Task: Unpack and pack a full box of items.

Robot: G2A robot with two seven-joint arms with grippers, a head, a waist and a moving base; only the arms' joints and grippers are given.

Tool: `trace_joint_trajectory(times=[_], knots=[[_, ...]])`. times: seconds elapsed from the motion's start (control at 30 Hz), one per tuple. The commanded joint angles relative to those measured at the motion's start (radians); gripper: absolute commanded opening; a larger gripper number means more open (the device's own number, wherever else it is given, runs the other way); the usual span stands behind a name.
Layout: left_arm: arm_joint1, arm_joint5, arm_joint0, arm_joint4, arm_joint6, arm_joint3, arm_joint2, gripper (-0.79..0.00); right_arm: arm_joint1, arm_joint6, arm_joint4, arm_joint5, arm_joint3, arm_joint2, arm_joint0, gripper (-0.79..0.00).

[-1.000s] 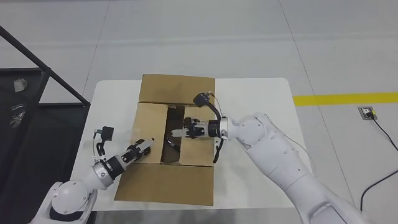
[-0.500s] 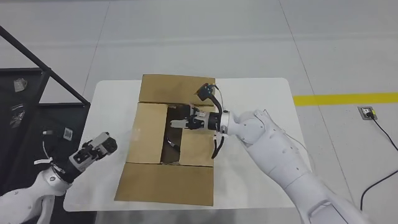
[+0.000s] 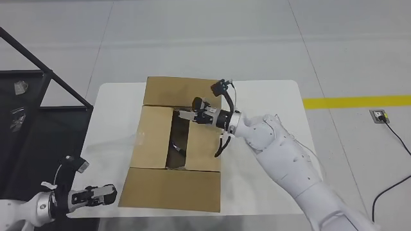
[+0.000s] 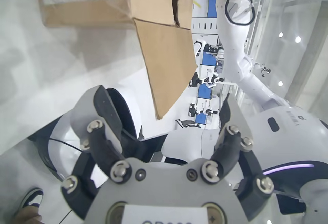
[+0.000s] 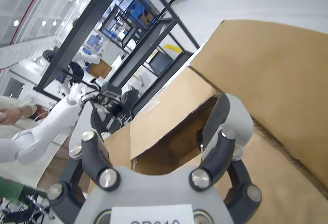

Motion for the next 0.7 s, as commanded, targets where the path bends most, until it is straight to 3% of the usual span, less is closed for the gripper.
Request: trace_joint_trajectory(times=[0.0, 0.13, 0.3, 0.37, 0.53, 0.67], knots=[[0.0, 0.007, -0.003, -0.038, -0.007, -0.003, 0.024, 0.0, 0.001, -0.066, -0.034, 0.058, -0.008, 0.009, -0.013, 0.0], [0.007, 0.039, -0.003, -0.119, -0.007, -0.026, 0.079, 0.0, 0.006, -0.183, -0.076, 0.147, 0.007, 0.048, -0.032, 0.0], [0.019, 0.062, -0.013, -0.223, -0.007, -0.024, 0.086, 0.0, 0.008, -0.344, -0.117, 0.285, 0.036, 0.092, -0.051, 0.0], [0.023, 0.074, -0.018, -0.251, -0.007, -0.028, 0.085, 0.0, 0.007, -0.376, -0.107, 0.285, 0.05, 0.105, -0.058, 0.0], [0.025, 0.098, -0.029, -0.299, 0.021, -0.026, 0.081, 0.0, -0.001, -0.317, -0.054, 0.247, 0.134, 0.122, -0.029, 0.0], [0.021, 0.113, -0.032, -0.315, 0.123, -0.038, 0.091, 0.0, -0.017, -0.235, 0.012, 0.19, 0.221, 0.12, 0.012, 0.0]])
